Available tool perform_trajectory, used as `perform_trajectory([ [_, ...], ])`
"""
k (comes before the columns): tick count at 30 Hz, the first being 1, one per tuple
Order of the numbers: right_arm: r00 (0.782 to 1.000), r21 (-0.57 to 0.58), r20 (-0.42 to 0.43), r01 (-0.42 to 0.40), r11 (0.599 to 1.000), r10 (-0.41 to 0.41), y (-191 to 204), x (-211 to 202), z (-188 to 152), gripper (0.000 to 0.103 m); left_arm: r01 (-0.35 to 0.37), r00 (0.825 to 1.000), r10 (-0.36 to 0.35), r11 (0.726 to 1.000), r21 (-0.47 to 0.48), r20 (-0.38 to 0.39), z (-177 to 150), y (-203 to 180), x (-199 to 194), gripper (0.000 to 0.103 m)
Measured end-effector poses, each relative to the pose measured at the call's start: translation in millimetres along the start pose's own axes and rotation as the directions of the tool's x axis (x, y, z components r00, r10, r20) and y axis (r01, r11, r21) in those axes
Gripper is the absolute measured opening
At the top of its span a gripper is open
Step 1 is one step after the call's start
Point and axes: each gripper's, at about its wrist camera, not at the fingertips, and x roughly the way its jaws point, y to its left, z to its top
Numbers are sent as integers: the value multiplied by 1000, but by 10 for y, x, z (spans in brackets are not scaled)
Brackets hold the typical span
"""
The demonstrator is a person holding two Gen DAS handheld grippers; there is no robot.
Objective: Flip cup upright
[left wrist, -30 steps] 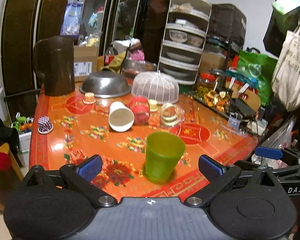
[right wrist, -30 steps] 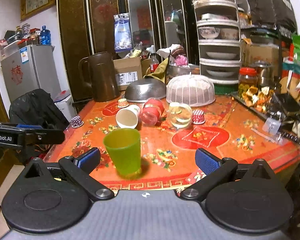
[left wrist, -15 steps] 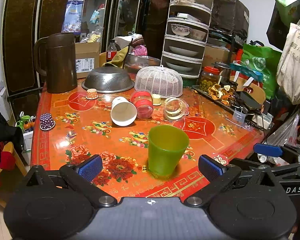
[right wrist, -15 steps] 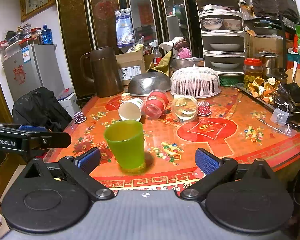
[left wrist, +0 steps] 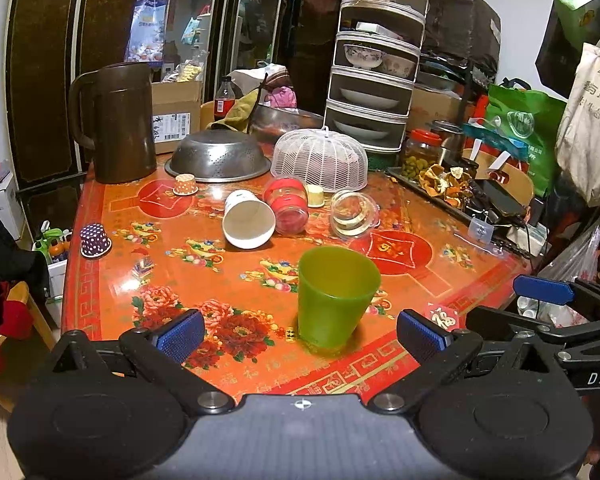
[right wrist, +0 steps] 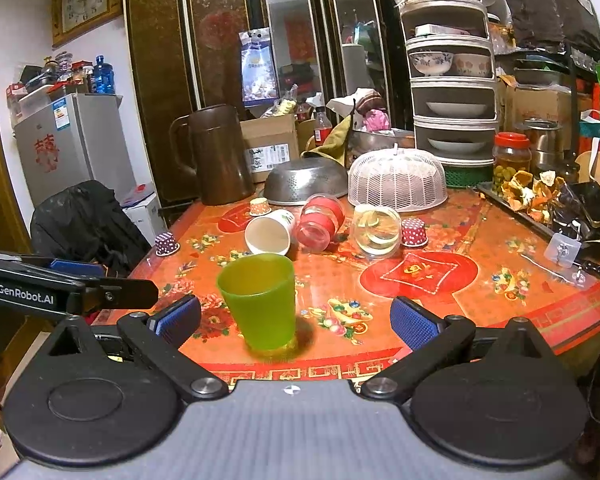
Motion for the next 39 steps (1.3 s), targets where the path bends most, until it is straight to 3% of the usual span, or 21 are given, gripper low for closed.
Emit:
perform_trajectory([
  [39, 1000, 4, 18, -23, 1000, 23, 17, -18, 19, 102, -3, 1000, 3, 1000, 2, -1, -1, 7, 22, 103],
])
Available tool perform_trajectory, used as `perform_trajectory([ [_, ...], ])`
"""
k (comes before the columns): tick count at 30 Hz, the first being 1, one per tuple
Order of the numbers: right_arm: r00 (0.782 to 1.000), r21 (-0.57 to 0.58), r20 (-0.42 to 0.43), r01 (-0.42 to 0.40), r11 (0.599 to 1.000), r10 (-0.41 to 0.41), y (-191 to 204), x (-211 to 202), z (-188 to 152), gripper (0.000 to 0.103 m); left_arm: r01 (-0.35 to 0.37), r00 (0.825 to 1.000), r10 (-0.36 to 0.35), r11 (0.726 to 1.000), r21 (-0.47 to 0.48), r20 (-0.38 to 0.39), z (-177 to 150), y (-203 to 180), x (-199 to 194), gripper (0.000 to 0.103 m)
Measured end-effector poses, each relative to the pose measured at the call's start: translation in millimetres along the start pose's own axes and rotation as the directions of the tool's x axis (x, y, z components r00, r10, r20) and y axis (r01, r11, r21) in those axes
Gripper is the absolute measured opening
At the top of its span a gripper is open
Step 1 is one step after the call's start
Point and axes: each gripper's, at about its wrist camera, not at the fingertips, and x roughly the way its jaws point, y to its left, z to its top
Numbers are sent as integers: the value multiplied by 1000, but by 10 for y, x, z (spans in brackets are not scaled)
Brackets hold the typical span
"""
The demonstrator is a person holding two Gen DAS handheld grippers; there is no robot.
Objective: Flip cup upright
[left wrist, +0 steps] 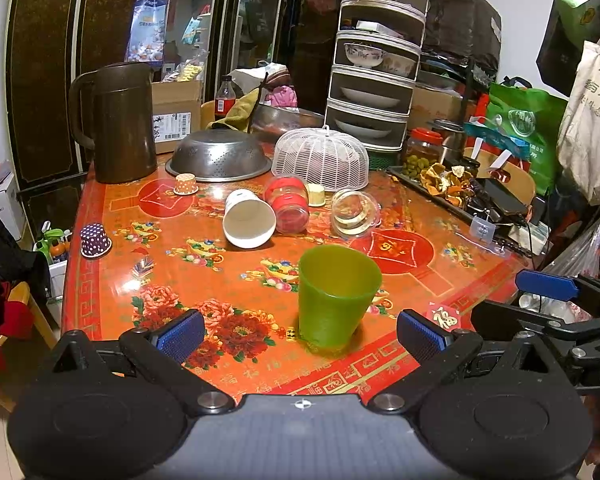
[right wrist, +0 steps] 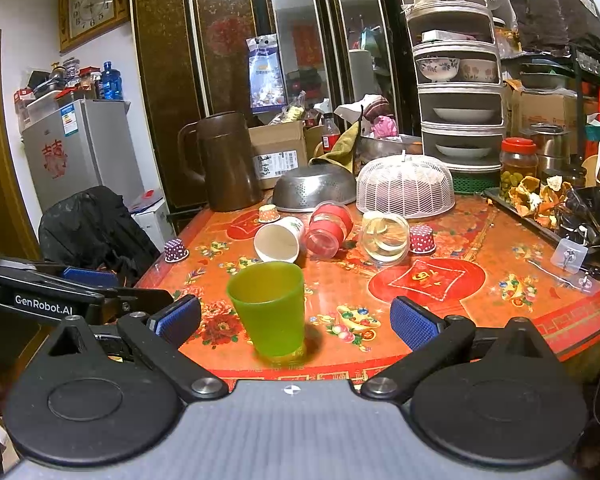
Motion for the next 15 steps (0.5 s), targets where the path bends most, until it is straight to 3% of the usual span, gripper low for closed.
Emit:
perform_trajectory([
  [15, 1000, 0, 1, -1, 1000, 1, 2, -1, -8, 102, 4, 1000, -4, 1000, 0, 4, -14, -30, 2, 103],
])
